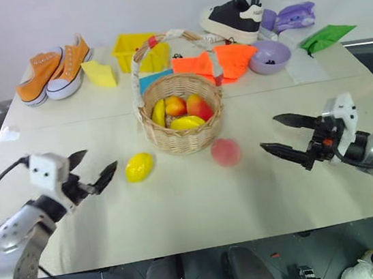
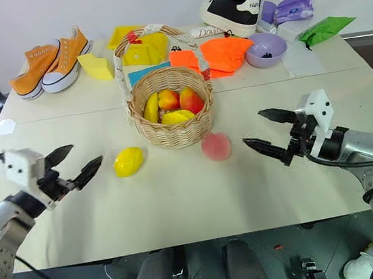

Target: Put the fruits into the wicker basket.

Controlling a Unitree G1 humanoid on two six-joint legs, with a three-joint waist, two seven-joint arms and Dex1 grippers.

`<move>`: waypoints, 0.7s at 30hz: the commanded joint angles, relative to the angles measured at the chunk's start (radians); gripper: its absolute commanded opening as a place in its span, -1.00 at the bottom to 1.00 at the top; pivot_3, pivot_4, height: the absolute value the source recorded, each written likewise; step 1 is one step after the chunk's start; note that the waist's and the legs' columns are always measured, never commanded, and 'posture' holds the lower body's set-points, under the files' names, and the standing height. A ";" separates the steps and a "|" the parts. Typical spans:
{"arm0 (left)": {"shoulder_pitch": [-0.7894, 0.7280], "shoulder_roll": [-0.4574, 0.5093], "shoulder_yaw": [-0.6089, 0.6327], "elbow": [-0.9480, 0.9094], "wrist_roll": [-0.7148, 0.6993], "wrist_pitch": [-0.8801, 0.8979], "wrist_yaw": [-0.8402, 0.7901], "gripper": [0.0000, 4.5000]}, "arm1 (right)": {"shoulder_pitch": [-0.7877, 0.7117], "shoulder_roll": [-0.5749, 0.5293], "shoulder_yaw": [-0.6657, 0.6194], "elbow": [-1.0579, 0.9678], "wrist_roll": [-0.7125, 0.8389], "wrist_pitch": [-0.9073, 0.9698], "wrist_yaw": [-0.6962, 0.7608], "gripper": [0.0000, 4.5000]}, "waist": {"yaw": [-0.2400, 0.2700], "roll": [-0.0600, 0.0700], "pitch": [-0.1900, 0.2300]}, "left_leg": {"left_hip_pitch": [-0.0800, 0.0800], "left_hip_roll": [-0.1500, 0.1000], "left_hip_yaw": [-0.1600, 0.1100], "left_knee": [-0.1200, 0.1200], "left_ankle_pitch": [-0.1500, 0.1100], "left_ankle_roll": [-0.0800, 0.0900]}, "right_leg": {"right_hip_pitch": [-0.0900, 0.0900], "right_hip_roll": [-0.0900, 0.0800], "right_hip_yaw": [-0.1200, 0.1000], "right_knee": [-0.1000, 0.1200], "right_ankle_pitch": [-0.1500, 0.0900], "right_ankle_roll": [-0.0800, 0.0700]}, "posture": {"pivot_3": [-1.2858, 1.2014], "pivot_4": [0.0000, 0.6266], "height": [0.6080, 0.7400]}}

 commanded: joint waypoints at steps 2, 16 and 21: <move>-0.116 0.054 -0.154 0.025 0.065 0.048 -0.018 1.00 | -0.045 -0.009 0.091 -0.200 0.084 0.071 -0.028 0.98 | 0.001 0.000 0.000 | 0.000 0.000 0.000 0.000 0.000 0.000 | 0.000 0.001 0.000 0.001 0.000 0.000 | 0.03 -0.52 0.90; -0.213 0.101 -0.347 0.116 0.182 0.127 -0.053 1.00 | 0.049 0.040 0.201 -0.285 0.041 -0.019 -0.042 0.98 | 0.003 -0.001 0.000 | -0.001 0.000 -0.001 0.004 0.000 0.000 | 0.000 0.002 0.000 0.002 0.002 0.003 | 0.03 -0.52 0.90; -0.205 0.067 -0.337 0.153 0.205 0.095 -0.034 0.61 | 0.078 0.041 0.210 -0.272 0.014 -0.070 -0.026 1.00 | 0.003 -0.001 0.000 | -0.001 0.001 -0.001 0.008 -0.001 0.002 | 0.002 0.001 0.000 0.003 0.002 0.003 | 0.03 -0.52 0.90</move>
